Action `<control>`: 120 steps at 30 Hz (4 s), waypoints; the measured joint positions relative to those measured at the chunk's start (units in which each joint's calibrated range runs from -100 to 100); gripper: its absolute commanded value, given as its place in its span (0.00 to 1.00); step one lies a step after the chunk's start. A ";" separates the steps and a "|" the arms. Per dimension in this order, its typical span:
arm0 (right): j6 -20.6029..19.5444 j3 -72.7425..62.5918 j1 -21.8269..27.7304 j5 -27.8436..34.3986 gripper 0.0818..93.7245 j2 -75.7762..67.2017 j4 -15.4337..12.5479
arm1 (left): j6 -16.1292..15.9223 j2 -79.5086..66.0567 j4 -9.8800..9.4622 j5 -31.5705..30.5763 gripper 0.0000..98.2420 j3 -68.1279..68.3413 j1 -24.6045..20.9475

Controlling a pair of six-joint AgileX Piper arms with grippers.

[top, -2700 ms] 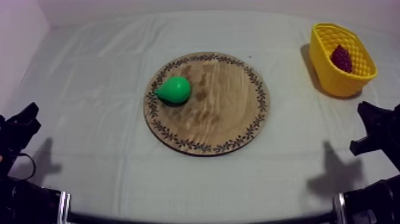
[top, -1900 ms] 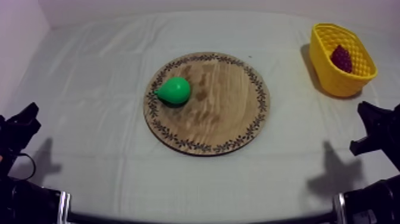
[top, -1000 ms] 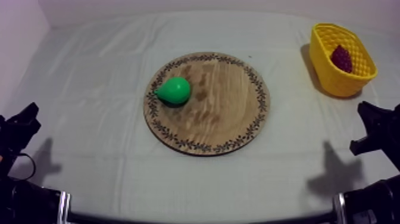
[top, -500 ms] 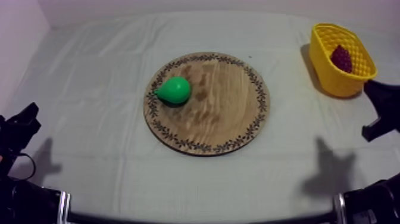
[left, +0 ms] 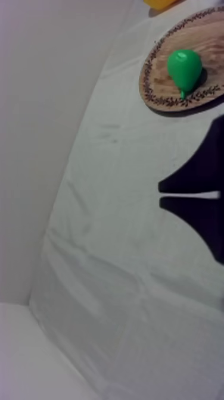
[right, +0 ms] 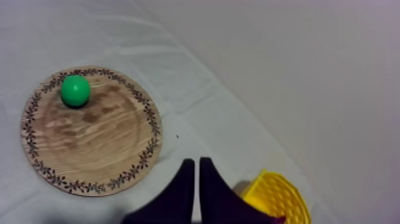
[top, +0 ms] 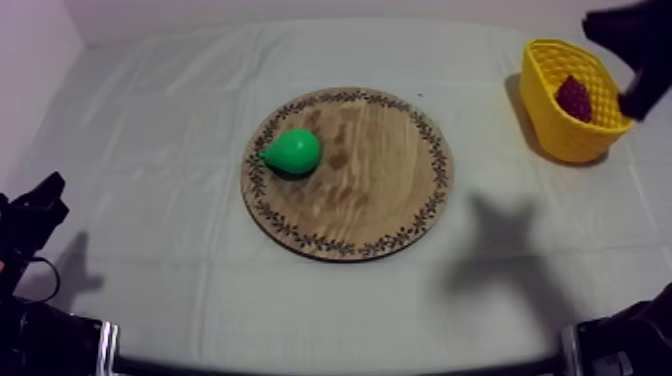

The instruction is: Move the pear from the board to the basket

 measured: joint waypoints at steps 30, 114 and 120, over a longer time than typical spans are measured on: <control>-1.11 -59.67 -19.27 32.16 0.00 65.43 10.39 | 0.00 0.00 0.00 0.00 0.00 0.00 0.00; -1.13 -83.03 -18.25 37.77 0.39 98.97 13.41 | 0.00 0.00 0.00 0.00 0.00 0.00 0.00; -1.53 -78.63 -14.49 33.79 0.40 89.46 15.13 | 0.00 0.00 0.00 0.00 0.00 0.00 0.00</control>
